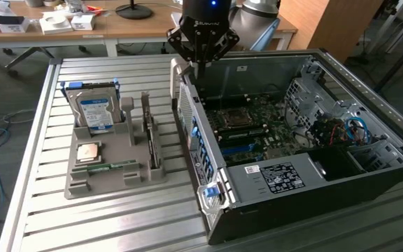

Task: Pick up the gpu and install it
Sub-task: 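Reach for the gpu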

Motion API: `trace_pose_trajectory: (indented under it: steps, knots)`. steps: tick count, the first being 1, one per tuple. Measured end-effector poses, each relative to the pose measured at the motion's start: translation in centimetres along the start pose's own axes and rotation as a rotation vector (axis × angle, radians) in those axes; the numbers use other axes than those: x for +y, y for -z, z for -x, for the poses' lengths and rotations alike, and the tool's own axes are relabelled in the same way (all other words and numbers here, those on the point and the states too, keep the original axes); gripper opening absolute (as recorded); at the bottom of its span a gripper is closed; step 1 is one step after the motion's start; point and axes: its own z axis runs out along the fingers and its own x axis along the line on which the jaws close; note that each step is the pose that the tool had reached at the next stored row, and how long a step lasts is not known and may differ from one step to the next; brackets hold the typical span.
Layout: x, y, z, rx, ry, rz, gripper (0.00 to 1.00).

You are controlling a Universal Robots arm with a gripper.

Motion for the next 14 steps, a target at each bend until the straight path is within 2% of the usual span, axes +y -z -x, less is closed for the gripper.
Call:
trace_pose_trajectory:
  steps: [14]
  knots:
    - [-0.23,0.08,-3.1,-0.0001,-0.002,-0.0001,0.11]
